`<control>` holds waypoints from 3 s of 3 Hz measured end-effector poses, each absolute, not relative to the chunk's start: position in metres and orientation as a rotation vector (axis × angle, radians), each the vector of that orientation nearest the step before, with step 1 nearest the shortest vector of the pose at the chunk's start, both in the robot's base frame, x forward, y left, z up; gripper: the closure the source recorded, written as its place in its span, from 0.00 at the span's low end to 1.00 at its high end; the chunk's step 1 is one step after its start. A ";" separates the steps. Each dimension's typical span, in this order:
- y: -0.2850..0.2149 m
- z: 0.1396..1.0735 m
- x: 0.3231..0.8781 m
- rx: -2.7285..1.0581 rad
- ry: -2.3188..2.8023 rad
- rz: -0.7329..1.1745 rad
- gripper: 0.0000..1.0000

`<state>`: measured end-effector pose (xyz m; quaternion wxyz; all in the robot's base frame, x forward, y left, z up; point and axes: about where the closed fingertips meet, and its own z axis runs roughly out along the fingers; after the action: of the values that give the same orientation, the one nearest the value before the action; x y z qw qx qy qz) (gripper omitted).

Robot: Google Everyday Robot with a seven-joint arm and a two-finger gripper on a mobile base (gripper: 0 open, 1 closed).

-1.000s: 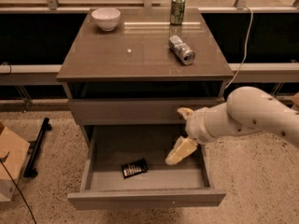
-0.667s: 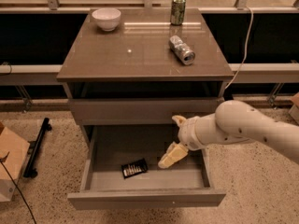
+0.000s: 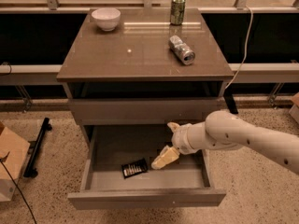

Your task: Pick rxbar chocolate from middle drawer and place on counter

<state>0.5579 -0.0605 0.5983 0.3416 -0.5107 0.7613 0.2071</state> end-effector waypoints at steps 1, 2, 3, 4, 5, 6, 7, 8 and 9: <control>-0.053 0.566 0.566 -1.300 2.004 0.604 0.00; -0.053 0.566 0.566 -1.300 2.004 0.604 0.00; -0.047 0.551 0.567 -1.308 2.014 0.639 0.00; -0.035 0.523 0.568 -1.304 2.029 0.695 0.00; -0.018 0.491 0.568 -1.304 2.024 0.762 0.00; -0.002 0.464 0.569 -1.289 2.010 0.828 0.00; 0.014 0.442 0.573 -1.232 1.991 0.859 0.00; 0.016 0.439 0.572 -1.224 1.991 0.858 0.00; 0.021 0.435 0.571 -1.190 1.973 0.834 0.00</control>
Offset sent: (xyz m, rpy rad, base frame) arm 0.0076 0.0061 -0.0261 0.0283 0.0382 -0.0055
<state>0.5705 0.0212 0.4347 0.3386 -0.4568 0.7577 0.3204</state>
